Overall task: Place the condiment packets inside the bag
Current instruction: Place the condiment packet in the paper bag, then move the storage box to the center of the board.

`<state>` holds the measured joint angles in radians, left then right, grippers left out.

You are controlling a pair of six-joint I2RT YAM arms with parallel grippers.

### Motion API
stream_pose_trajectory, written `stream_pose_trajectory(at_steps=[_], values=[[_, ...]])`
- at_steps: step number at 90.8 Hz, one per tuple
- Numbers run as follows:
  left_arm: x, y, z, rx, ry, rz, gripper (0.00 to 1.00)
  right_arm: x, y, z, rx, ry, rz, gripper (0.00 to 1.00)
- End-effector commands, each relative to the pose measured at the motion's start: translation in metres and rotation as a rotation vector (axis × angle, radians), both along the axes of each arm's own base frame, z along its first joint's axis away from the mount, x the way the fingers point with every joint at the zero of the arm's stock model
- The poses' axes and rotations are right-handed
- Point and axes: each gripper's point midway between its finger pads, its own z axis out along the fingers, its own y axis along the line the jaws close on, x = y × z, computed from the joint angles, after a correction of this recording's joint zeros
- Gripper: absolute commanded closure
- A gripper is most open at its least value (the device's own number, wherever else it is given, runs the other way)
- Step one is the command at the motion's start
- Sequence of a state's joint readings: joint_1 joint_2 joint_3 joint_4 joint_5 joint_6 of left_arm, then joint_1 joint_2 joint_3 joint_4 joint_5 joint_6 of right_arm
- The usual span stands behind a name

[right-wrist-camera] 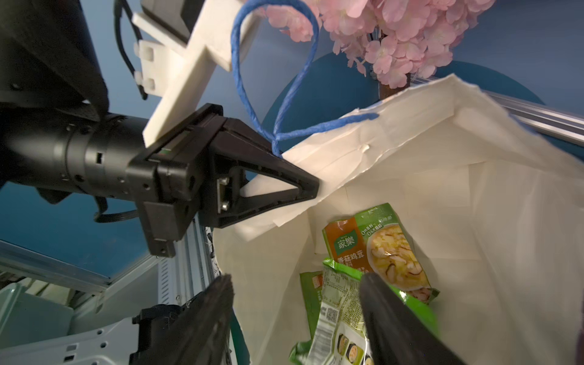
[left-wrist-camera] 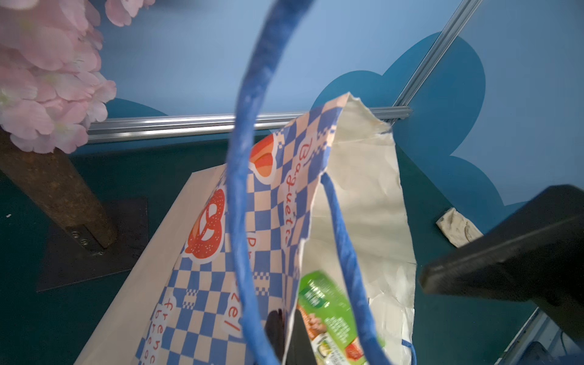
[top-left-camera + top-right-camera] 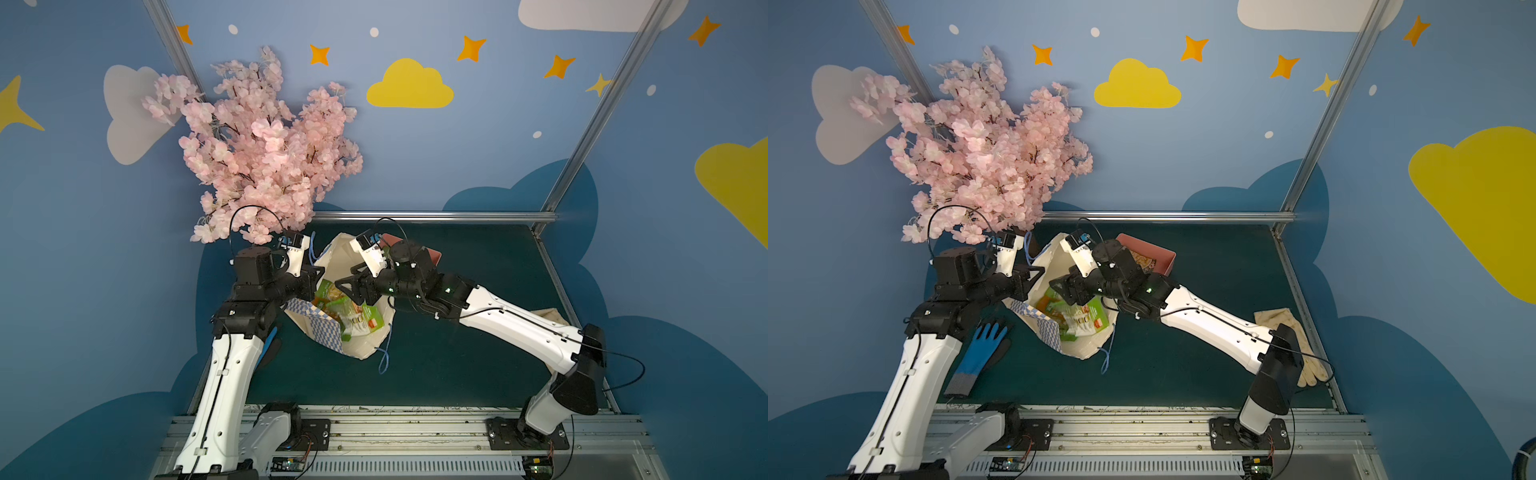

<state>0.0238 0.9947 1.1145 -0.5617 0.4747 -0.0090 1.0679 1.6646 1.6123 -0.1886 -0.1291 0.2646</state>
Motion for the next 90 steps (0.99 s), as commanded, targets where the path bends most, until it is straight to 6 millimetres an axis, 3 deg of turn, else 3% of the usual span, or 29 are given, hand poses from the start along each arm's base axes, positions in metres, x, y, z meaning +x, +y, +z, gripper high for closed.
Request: stream_pose_trajectory(at_steps=[1,8,17,26,35,40,47,63,73,90], values=[[-0.006,-0.01,0.027,-0.042,-0.062,-0.049,0.97,0.0,-0.014,0.022,-0.013,-0.076,-0.039,0.21],[-0.003,-0.009,0.027,-0.035,-0.064,-0.047,0.97,-0.001,-0.024,0.039,0.031,-0.107,-0.059,0.2],[-0.002,-0.008,0.029,-0.033,-0.068,-0.047,0.97,0.012,-0.048,0.052,0.081,-0.129,-0.154,0.17],[-0.002,-0.01,0.029,-0.054,-0.052,-0.062,0.97,0.043,-0.082,0.063,0.131,-0.125,-0.297,0.13],[-0.003,-0.015,0.028,-0.075,-0.023,-0.088,0.97,0.088,-0.115,0.05,0.15,-0.07,-0.462,0.13],[-0.001,-0.018,0.027,-0.103,0.014,-0.105,0.97,0.119,-0.129,0.031,0.12,-0.038,-0.54,0.14],[0.0,-0.02,0.032,-0.174,0.076,-0.127,0.97,0.157,-0.132,-0.012,0.008,0.028,-0.594,0.15],[0.001,-0.026,0.044,-0.303,0.128,-0.177,0.97,0.226,-0.116,-0.112,-0.226,0.197,-0.656,0.19],[0.005,-0.013,0.034,-0.265,0.12,-0.134,0.97,0.248,-0.105,-0.17,-0.293,0.297,-0.639,0.21],[0.014,0.023,0.019,-0.232,0.1,-0.033,0.97,0.265,-0.102,-0.22,-0.337,0.388,-0.668,0.23]])
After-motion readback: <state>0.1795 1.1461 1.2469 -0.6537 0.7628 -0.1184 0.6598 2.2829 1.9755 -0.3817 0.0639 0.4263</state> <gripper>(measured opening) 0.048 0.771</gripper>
